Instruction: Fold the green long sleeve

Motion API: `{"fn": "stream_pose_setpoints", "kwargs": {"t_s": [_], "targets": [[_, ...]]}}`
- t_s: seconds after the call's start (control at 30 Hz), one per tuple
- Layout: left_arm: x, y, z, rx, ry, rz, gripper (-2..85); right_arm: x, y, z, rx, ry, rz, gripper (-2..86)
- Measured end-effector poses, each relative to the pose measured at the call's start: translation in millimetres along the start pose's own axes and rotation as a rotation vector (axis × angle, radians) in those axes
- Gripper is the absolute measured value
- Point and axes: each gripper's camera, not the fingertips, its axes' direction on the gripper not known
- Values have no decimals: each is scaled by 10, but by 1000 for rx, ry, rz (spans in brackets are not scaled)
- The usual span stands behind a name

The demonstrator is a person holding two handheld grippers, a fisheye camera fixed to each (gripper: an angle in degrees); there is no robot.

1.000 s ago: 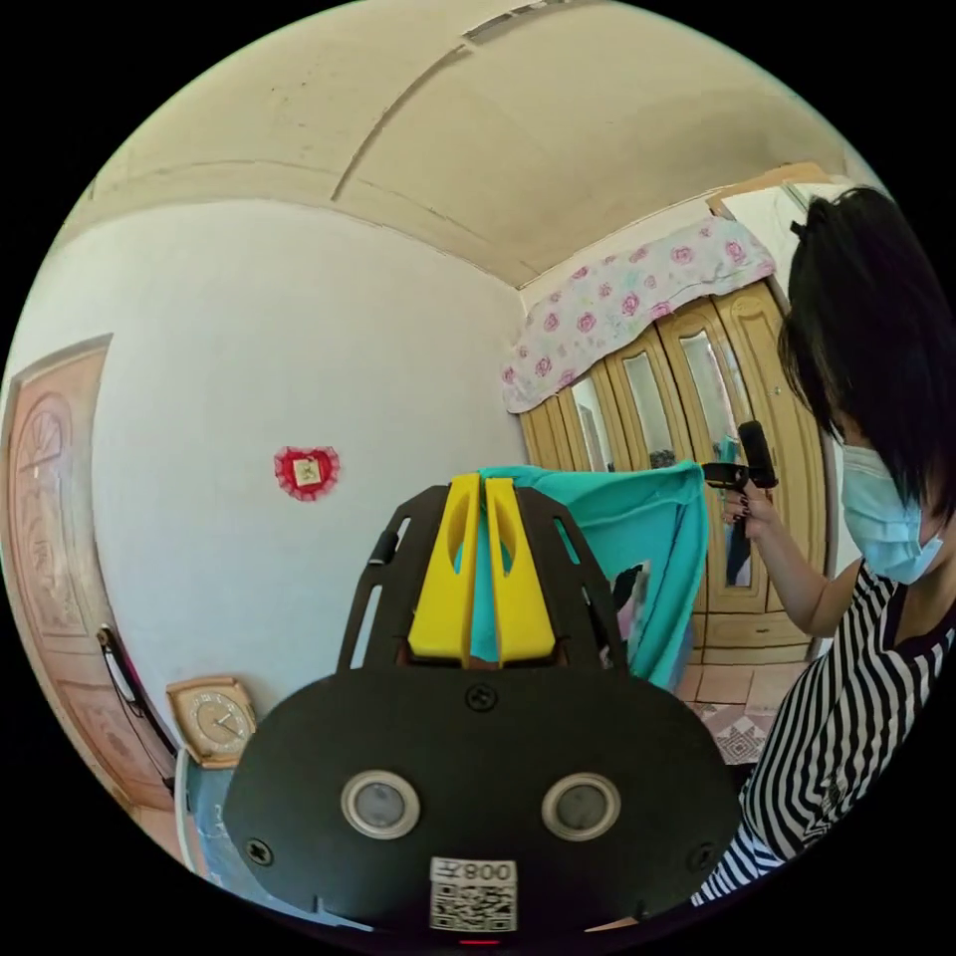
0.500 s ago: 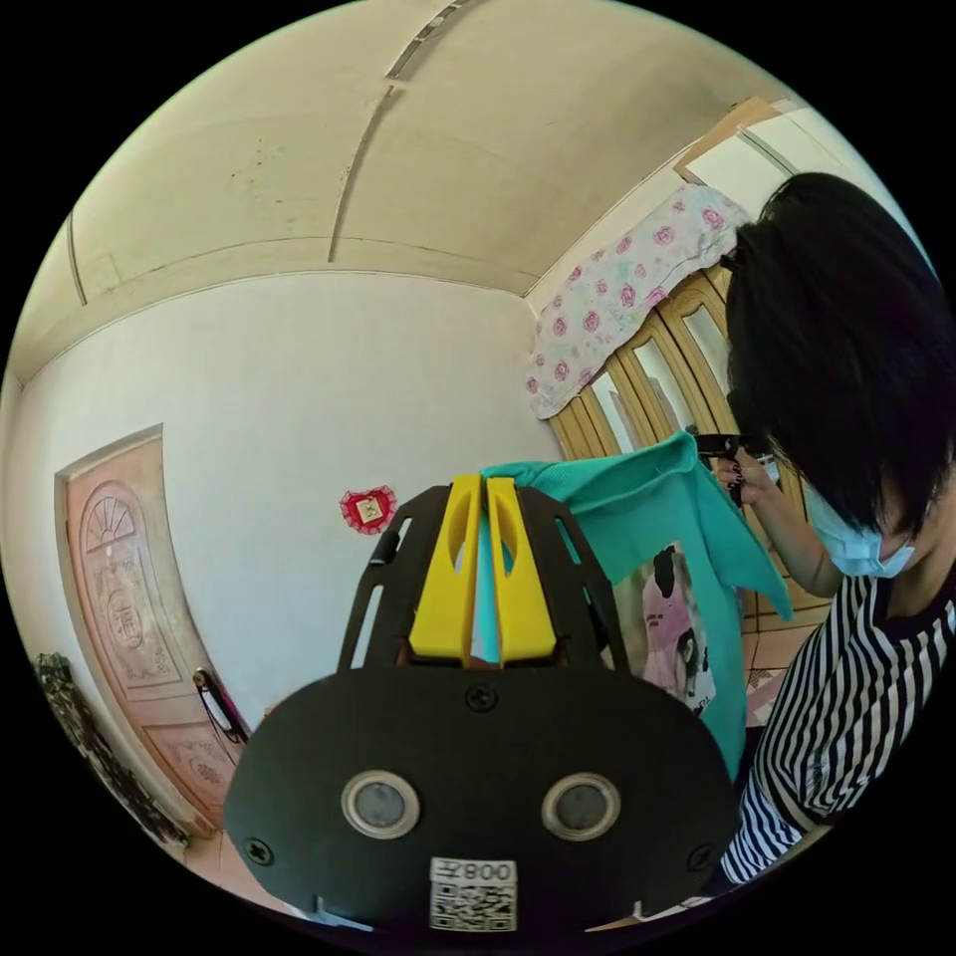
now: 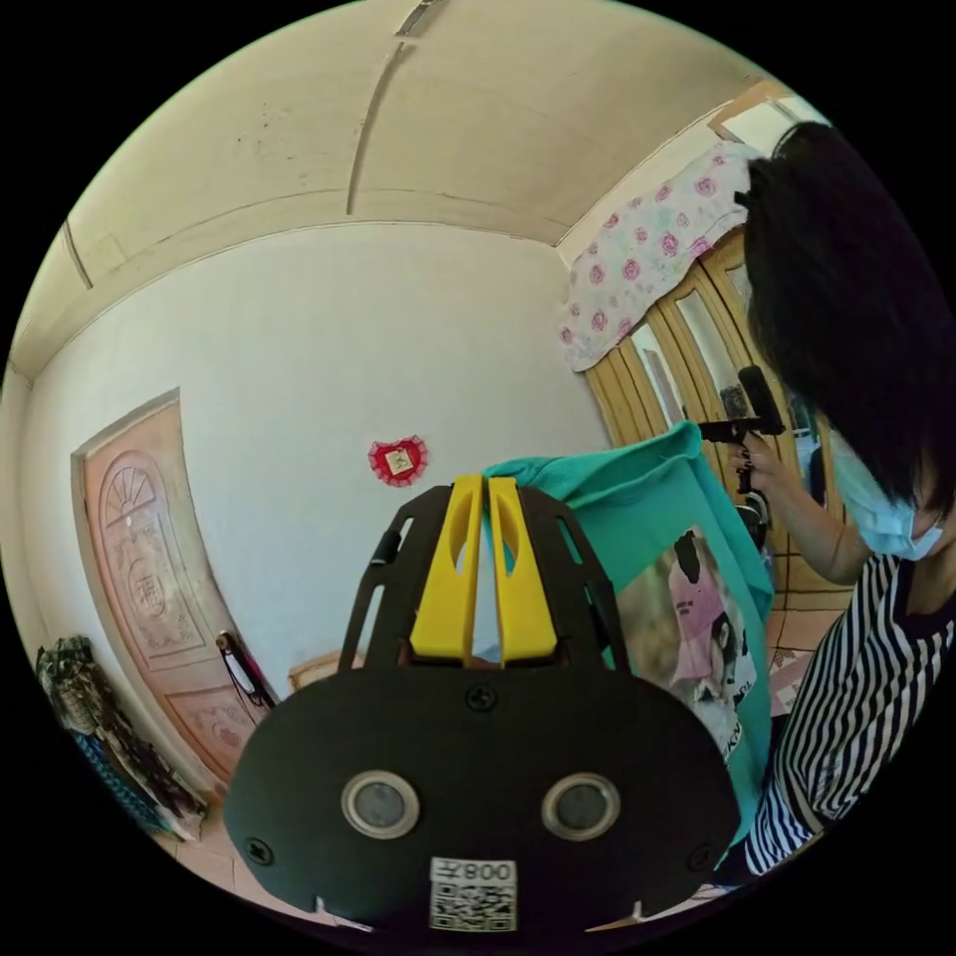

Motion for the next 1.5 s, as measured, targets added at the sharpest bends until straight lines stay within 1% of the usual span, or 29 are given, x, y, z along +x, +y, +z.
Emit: {"fn": "stream_pose_setpoints", "kwargs": {"t_s": [0.03, 0.07, 0.13, 0.17, 0.2, 0.23, 0.27, 0.3, 0.33, 0.4, 0.43, 0.47, 0.5, 0.53, 0.6, 0.7, 0.73, 0.8, 0.9, 0.97, 1.03, 1.07, 1.17, 1.23, 1.3, 1.33, 1.4, 1.47, 1.5], "targets": [[-112, 38, 142, -21, -3, -16, 10, 232, -33, 374, -39, 13, 19, 5], [-348, 125, 459, -65, -8, -55, 11, 365, -52, 582, -61, 13, 32, 6], [-724, 281, 1022, -151, -30, -109, 13, 962, -134, 1518, -178, 47, 76, 8], [-1005, 419, 1449, -214, -31, -174, 15, 1129, -148, 1771, -205, 51, 91, 9], [-1299, 591, 1916, -298, -17, -242, 18, 1482, -158, 2296, -267, 57, 134, 11], [-1440, 696, 2154, -343, -18, -269, 20, 1858, -127, 2828, -334, 43, 204, 14], [-1709, 966, 2647, -449, -43, -311, 27, 2037, -92, 3094, -373, 36, 229, 17], [-1963, 1325, 3106, -571, -71, -385, 35, 2367, 25, 3595, -461, 54, 287, 22], [-2087, 1539, 3306, -628, -67, -445, 40, 2672, 218, 4057, -550, 96, 360, 31], [-2410, 2484, 3822, -755, 44, -628, 54, 3028, 606, 4597, -655, 155, 437, 37], [-2449, 2725, 3879, -776, 40, -663, 56, 3214, 916, 4853, -697, 168, 490, 38], [-2497, 3210, 3951, -823, 53, -716, 61, 3292, 1083, 4956, -713, 151, 509, 38], [-2498, 3702, 3986, -886, 99, -745, 66, 3421, 1438, 5117, -739, 101, 541, 39], [-2483, 3967, 3986, -933, 117, -760, 68, 3508, 1823, 5217, -761, 53, 572, 41], [-2322, 4917, 3839, -1125, 166, -799, 79, 3559, 2436, 5278, -806, -13, 629, 47], [-2084, 5735, 3433, -1276, 192, -856, 92, 3515, 3471, 5227, -882, -117, 800, 57], [-2050, 5836, 3345, -1281, 201, -877, 94, 3470, 3809, 5182, -902, -145, 877, 60], [-1976, 6076, 3046, -1259, 216, -942, 103, 3405, 4164, 5134, -928, -148, 943, 60], [-1953, 6247, 2904, -1275, 197, -928, 103, 3407, 4405, 5174, -902, -122, 1001, 57], [-1968, 6341, 2917, -1304, 202, -895, 86, 3443, 4426, 5328, -938, -75, 961, 57], [-2031, 6403, 2921, -1340, 157, -854, 53, 3521, 4449, 5567, -979, -12, 921, 58], [-2096, 6408, 2908, -1339, 149, -830, 32, 3550, 4463, 5621, -982, -6, 926, 59], [-2376, 6321, 2799, -1291, 129, -779, 17, 3695, 4528, 5843, -950, 14, 954, 62], [-2680, 6240, 2696, -1262, 59, -737, 14, 3794, 4612, 6043, -944, 15, 982, 68], [-3307, 6131, 2468, -1197, -153, -719, 13, 3840, 4684, 6215, -965, 13, 993, 72], [-3488, 6117, 2380, -1162, -211, -743, 14, 3857, 4722, 6323, -974, 9, 998, 75], [-4131, 6170, 1934, -1005, -390, -898, 17, 3870, 4762, 6466, -988, 14, 998, 78], [-4401, 6331, 1586, -916, -483, -1030, 21, 3872, 4808, 6600, -1022, 36, 980, 77], [-4462, 6473, 1418, -879, -468, -1099, 23, 3874, 4845, 6673, -1045, 55, 965, 73]]}}
